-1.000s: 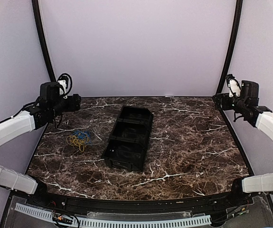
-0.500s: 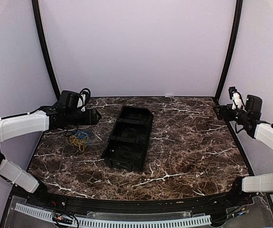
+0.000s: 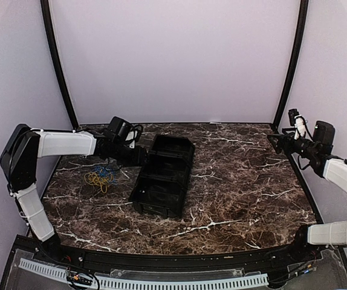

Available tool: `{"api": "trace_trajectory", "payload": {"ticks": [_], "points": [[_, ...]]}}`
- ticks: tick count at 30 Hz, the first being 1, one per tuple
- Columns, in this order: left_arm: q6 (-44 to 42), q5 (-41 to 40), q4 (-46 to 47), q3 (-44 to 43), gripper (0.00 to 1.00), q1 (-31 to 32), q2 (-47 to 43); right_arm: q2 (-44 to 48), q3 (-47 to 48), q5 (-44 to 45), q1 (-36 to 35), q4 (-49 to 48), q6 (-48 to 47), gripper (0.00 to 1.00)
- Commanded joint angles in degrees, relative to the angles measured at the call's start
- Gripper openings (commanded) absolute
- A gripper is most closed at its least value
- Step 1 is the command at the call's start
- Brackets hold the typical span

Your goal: Untangle the cables

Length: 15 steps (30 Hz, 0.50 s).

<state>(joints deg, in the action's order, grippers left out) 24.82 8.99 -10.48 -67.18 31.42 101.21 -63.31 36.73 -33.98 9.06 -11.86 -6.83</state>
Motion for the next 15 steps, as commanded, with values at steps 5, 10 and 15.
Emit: {"api": "trace_trajectory", "payload": {"ticks": [5, 10, 15], "points": [[-2.49, 1.25, -9.8, -11.0, 0.47, 0.74, 7.67, -0.22, -0.14, -3.71, 0.41, -2.87, -1.73, 0.9], [-7.06, 1.5, -9.38, -14.81, 0.35, 1.36, 9.86, -0.57, -0.08, -3.99, 0.44, -2.92, -2.04, 0.9], [-12.26, 2.96, -6.15, -18.31, 0.27, 1.45, 12.3, -1.25, 0.12, -3.73, 0.43, -2.65, -1.96, 0.9]]}}
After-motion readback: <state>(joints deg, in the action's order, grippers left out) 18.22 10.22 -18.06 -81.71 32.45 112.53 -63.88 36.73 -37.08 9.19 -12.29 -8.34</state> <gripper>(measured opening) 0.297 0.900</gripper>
